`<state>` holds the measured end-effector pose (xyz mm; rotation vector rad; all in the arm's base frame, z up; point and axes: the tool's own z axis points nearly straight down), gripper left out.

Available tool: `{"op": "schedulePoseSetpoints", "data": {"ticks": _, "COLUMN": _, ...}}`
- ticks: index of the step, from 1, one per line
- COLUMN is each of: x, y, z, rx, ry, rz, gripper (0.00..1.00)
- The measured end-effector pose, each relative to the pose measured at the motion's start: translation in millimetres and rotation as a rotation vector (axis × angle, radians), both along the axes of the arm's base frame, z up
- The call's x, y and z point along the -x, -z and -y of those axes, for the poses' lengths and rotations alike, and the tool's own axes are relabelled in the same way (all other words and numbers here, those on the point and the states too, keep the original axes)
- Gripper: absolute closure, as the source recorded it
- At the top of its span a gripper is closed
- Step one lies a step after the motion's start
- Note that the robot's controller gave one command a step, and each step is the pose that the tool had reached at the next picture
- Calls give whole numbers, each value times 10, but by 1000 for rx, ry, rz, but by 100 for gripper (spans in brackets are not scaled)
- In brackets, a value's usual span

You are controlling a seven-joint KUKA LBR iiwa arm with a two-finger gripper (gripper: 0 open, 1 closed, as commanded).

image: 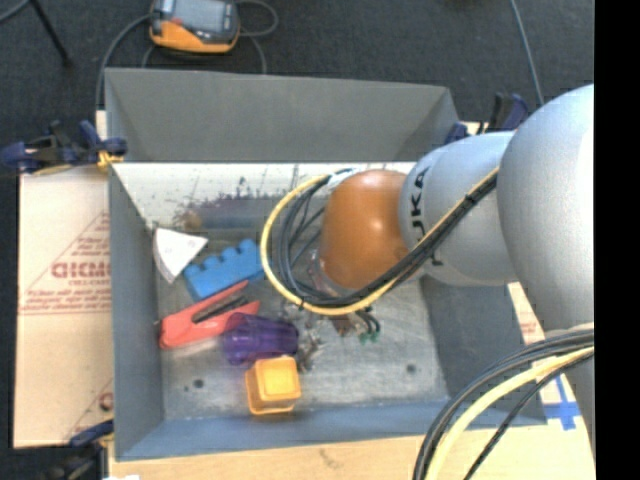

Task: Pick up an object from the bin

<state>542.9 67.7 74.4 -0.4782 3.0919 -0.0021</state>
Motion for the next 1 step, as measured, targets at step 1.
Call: {"op": "schedulePoseSetpoints", "data": {"ticks": 1, "x": 0, "y": 0, "z": 0, "rx": 0, "ry": 0, "rz": 0, "gripper": 100}}
